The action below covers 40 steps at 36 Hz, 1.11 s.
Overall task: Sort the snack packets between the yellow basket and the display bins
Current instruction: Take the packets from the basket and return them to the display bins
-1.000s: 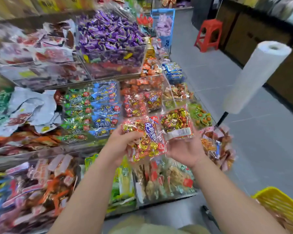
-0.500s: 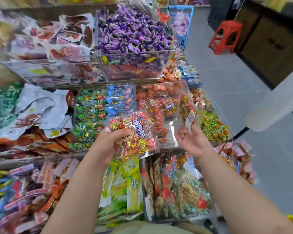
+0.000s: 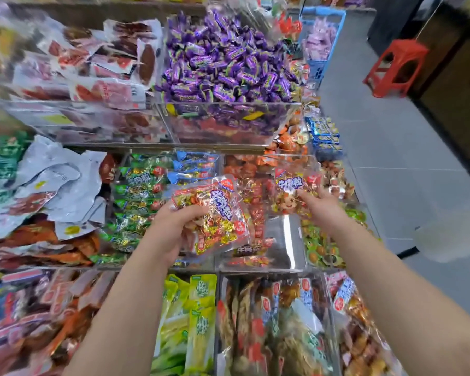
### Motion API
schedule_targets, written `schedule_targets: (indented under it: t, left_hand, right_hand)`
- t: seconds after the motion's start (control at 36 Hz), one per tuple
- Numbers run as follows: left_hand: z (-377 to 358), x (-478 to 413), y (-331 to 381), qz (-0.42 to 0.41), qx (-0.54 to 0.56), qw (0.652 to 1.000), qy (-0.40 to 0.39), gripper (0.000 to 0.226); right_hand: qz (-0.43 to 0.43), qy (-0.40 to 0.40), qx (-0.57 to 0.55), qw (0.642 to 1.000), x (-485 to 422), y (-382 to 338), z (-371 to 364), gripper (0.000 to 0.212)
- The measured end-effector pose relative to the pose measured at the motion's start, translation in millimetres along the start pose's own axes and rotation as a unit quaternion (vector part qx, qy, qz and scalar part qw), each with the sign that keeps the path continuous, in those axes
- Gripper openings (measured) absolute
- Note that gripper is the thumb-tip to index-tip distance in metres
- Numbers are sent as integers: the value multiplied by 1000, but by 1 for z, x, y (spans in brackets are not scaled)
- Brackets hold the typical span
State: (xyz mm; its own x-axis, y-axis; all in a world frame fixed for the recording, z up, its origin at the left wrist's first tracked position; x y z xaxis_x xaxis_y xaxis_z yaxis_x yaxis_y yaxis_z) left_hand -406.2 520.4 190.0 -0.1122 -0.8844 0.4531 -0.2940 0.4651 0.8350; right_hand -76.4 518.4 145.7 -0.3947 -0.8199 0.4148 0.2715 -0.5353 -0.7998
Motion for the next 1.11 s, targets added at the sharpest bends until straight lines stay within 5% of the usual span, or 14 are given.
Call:
schedule_targets:
  t: [0.11,0.31,0.39,0.53,0.75,0.97,1.11]
  left_hand:
    - [-7,-10,-2,-4,-17,1000,-6,27]
    - [-14,-17,-9,12,-10,1000,-4,27]
    - [-17,-22,-10,12,-13,1000,-20,19]
    - [-23,-27,-13,18,-27,999,-35,19]
    - [-24,-31,-13,15,35,999,-15,14]
    - [-20,-32,-16,22,65,998,-9,19]
    - [-22,-29,-12,16,41,999,-24,21]
  right_hand:
    - [77,70,270,957,-22,-9,-14,50]
    - [-27,44,172,984,-48,30,-38,32]
    - [-90,6,242,966,-57,39,-45,36]
    - [-80,-74,389,915,-65,25,-58,37]
    - [-12,-77,369,926,-70,7,-80,31]
    - [-63,-63,236,968,-82,16,-83,18]
    - [-45,-67,204,976,-70,19,-79,35]
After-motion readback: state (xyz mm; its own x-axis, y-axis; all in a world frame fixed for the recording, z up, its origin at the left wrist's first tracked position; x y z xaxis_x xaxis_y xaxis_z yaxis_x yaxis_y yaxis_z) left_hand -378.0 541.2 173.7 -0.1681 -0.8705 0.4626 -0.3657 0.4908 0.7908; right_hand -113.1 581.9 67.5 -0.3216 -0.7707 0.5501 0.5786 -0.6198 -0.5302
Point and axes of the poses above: each hand's wrist, its own x-axis away from the middle knuckle, its own z-axis out of the back of the hand, y = z × x, the point moved 9 cm from there along -x, towards the middle knuckle, and after that the axes turned 9 degrees about x, right-handed, at the moved point
